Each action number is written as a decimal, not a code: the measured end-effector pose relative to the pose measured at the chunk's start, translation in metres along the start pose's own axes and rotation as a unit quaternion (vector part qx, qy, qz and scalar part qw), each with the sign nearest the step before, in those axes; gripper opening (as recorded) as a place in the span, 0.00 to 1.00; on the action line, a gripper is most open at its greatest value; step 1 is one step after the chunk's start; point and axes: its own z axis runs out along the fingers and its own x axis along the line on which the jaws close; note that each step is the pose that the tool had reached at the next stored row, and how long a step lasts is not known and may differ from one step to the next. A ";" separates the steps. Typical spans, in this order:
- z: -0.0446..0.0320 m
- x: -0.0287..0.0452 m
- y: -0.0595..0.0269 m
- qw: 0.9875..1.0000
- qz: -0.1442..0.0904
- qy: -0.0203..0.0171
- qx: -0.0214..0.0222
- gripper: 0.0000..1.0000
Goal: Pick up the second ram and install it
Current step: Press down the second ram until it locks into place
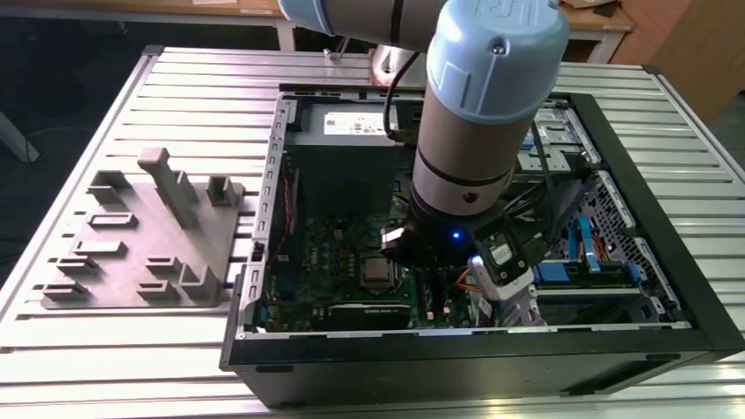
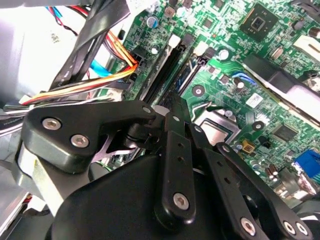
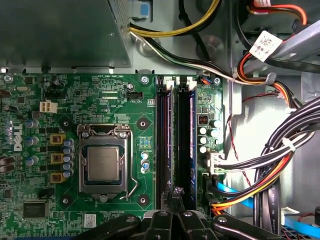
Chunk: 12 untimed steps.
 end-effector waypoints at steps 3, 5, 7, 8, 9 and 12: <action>0.0007 0.0000 0.0000 1.000 0.000 0.000 0.000 0.07; 0.0025 0.0001 -0.0001 1.000 0.000 0.000 0.000 0.07; 0.0028 0.0001 -0.0002 1.000 0.000 0.000 0.000 0.07; 0.0030 0.0001 -0.0002 1.000 0.000 0.000 0.000 0.07; 0.0032 0.0001 -0.0001 1.000 0.000 0.000 0.000 0.07; 0.0045 0.0002 -0.0002 1.000 0.000 0.000 0.000 0.07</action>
